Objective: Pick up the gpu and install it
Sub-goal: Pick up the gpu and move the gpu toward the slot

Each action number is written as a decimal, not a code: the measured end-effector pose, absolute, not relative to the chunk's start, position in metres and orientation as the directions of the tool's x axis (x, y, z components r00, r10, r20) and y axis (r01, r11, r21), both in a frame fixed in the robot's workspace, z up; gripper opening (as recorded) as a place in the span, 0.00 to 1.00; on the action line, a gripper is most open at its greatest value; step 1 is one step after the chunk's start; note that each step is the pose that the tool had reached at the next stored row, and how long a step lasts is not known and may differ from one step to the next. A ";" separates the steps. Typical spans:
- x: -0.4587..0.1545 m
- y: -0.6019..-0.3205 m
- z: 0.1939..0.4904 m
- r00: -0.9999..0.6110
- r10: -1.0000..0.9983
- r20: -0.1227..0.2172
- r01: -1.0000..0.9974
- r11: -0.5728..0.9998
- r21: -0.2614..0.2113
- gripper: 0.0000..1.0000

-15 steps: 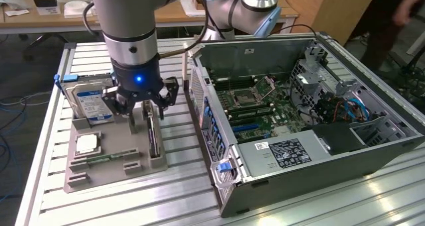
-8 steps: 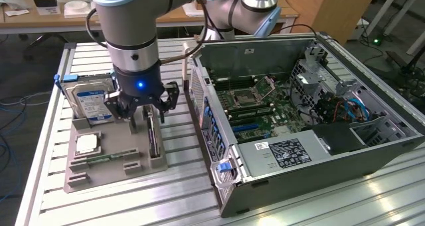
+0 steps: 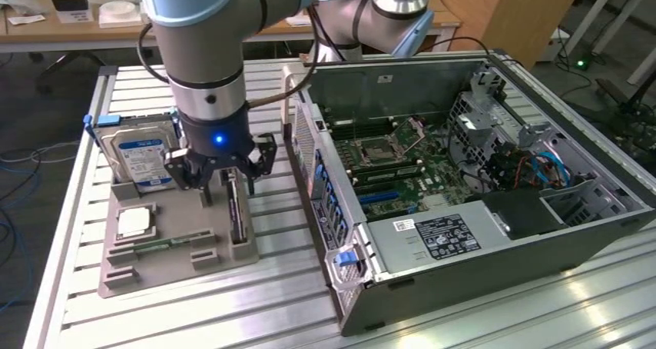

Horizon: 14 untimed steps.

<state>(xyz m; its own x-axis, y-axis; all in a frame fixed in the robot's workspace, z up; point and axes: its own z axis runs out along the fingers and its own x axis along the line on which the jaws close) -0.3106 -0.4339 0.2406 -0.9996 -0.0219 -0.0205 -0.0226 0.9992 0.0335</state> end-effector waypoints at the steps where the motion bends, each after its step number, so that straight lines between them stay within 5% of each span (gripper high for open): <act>1: -0.311 -0.434 0.239 -1.000 -0.022 -0.020 -0.023 0.999 0.033 0.66; 14: -0.310 -0.434 0.215 -1.000 -0.022 -0.020 -0.022 0.999 0.033 0.66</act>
